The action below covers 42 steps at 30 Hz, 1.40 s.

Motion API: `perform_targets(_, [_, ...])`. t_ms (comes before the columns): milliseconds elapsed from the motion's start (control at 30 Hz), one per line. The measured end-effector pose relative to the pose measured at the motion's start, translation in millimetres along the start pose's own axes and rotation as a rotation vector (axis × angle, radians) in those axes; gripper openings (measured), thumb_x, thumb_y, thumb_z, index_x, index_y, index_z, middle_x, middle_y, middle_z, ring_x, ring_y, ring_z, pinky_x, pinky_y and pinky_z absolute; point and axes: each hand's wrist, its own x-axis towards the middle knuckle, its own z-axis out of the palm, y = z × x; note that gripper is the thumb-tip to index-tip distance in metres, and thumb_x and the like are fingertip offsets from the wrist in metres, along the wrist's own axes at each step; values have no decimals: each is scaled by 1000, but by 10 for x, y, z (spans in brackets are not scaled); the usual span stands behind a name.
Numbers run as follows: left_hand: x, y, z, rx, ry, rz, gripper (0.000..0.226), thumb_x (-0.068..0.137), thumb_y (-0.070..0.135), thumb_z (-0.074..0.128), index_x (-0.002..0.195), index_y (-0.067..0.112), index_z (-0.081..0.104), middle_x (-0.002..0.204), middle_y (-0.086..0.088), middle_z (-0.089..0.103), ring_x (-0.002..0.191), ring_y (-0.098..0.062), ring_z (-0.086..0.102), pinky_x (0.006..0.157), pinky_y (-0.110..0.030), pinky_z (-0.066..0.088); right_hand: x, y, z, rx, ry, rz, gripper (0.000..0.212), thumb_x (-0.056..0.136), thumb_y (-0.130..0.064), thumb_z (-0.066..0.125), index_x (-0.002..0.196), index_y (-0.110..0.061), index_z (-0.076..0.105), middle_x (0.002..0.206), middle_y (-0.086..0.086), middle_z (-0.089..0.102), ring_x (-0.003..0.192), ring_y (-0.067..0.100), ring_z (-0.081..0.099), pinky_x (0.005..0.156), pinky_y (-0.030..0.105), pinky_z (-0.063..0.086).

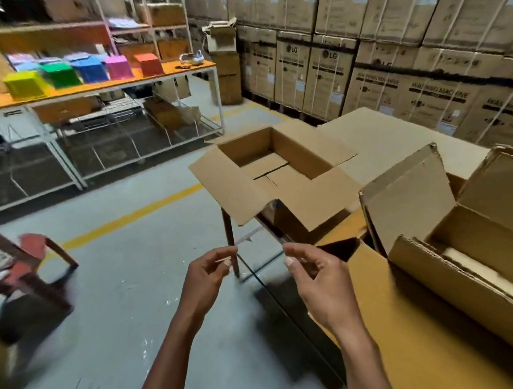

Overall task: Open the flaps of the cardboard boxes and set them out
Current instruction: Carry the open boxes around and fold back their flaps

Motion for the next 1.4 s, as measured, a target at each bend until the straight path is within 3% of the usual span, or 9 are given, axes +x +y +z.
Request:
perform_targets(200, [628, -115, -607, 46, -101, -36, 35, 98, 8, 57, 108, 37, 76, 114, 16, 73, 111, -10, 68, 102, -43, 52, 527, 78, 921, -21, 28, 97, 25, 95, -29, 66, 119, -35, 70, 115, -20, 68, 100, -6, 62, 75, 6, 46])
perform_targets(467, [1618, -109, -725, 36, -239, -22, 31, 98, 8, 58, 111, 30, 76, 114, 12, 74, 109, -10, 69, 101, -42, 53, 1238, 268, 1242, -74, 110, 202, 24, 96, -23, 65, 118, -29, 70, 111, -19, 66, 97, -15, 56, 69, -4, 40])
perform_targets(633, [2520, -56, -584, 68, -347, 35, 31, 97, 12, 61, 106, 38, 76, 110, 11, 75, 106, -11, 69, 79, -31, 61, 1968, 537, 1282, -103, 244, 236, 22, 93, -19, 67, 113, -28, 73, 105, -17, 70, 102, -1, 64, 87, 13, 49])
perform_targets(733, [3122, 17, -479, 107, -404, 68, 29, 97, 10, 61, 109, 32, 76, 112, 15, 74, 108, -8, 68, 96, -39, 54, 2456, 705, 1271, -108, 336, 287, 23, 93, -17, 67, 114, -25, 73, 110, -15, 69, 104, 5, 64, 96, 27, 52])
perform_targets(933, [4265, 53, -369, 167, -521, 98, 29, 95, 8, 60, 108, 29, 77, 108, 12, 76, 104, -12, 69, 96, -44, 54, 3226, 1002, 1049, -124, 501, 425, 25, 96, -22, 64, 120, -27, 70, 117, -8, 67, 101, 13, 65, 89, 29, 53])
perform_targets(1100, [5137, 59, -321, 149, -580, 94, 29, 96, 7, 60, 105, 30, 77, 107, 8, 76, 104, -17, 70, 94, -41, 54, 3486, 1219, 718, -169, 689, 506, 25, 95, -29, 64, 118, -26, 71, 126, -1, 67, 118, 17, 61, 104, 39, 47])
perform_targets(1200, [5629, 134, -261, 151, -624, 132, 28, 97, 7, 60, 103, 29, 76, 95, 15, 76, 85, -3, 68, 84, -33, 52, 3517, 1376, 490, -300, 755, 667, 30, 92, -47, 62, 119, -35, 69, 133, -7, 63, 130, 28, 51, 113, 49, 31])
perform_targets(1300, [6127, 134, -226, 156, -693, 155, 29, 96, 8, 61, 99, 32, 78, 95, 14, 77, 86, -3, 67, 86, -32, 51, 3508, 1366, 449, -305, 758, 760, 42, 90, -56, 59, 125, -34, 68, 143, -3, 56, 135, 28, 46, 110, 40, 31])
perform_targets(1400, [6536, 120, -201, 162, -765, 163, 29, 95, 7, 62, 100, 30, 78, 100, 10, 77, 95, -9, 68, 93, -33, 50, 3502, 1166, 563, -218, 782, 743, 35, 98, -32, 61, 127, -16, 69, 141, 5, 58, 133, 23, 50, 100, 24, 32])
